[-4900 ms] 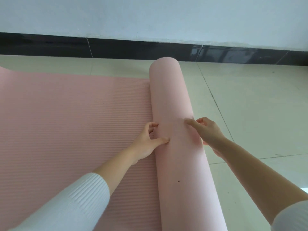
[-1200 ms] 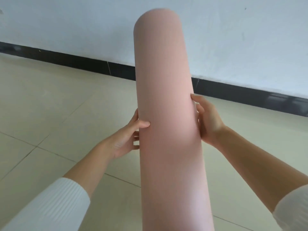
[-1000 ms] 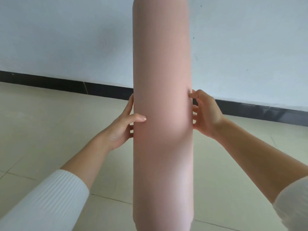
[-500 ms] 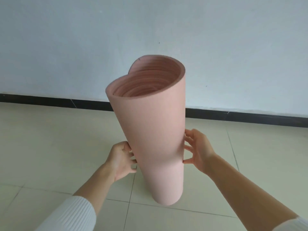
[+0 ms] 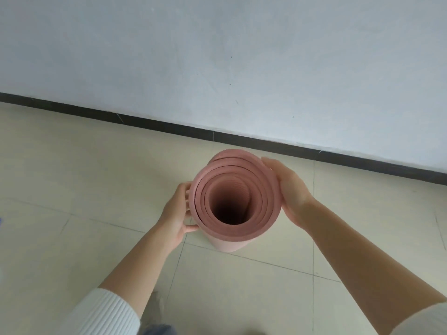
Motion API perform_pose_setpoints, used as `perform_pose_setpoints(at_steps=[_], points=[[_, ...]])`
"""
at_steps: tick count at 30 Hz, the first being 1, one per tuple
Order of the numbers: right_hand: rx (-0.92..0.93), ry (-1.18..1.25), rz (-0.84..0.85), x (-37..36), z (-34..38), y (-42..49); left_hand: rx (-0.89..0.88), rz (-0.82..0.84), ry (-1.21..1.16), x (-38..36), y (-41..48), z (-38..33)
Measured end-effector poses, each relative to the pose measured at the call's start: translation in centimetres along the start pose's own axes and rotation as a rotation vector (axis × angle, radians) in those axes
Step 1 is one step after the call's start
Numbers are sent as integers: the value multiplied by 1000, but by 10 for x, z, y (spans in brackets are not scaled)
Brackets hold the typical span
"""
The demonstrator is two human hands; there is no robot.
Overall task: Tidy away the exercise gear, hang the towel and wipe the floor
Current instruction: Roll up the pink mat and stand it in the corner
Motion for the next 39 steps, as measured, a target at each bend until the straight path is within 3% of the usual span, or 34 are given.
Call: perform_pose_setpoints(at_steps=[3,8,20,25,28,33,39], points=[[1,-203,14,-3,5,-4,16,26,93,-18,-26,-11],[-3,-606,76,-11,-19,-3,-186,-240,166,-21,-34,-16],[-33,-866,106,-15,-42,14,-223,-277,479,-15,3,-11],[-162,-965,102,-2,-35,16,-147,-193,844,-29,4,-25],[-192,-943,41,18,-23,-8,-153,-118,953,-47,-15,-35],[-204,-872,-120,90,16,-69,-314,-47,1070,-123,-69,-71],[-301,-657,-481,235,50,-166,-405,181,1055,-271,-142,-83]])
Point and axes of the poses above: each hand's wrist, its own y-axis towards the middle knuckle, its own x-axis out of the back of the hand, z = x × y, the point moved 8 cm from there along y, towards the middle knuckle, and after that the axes turned 11 degrees about x, right-handed, at the moved point
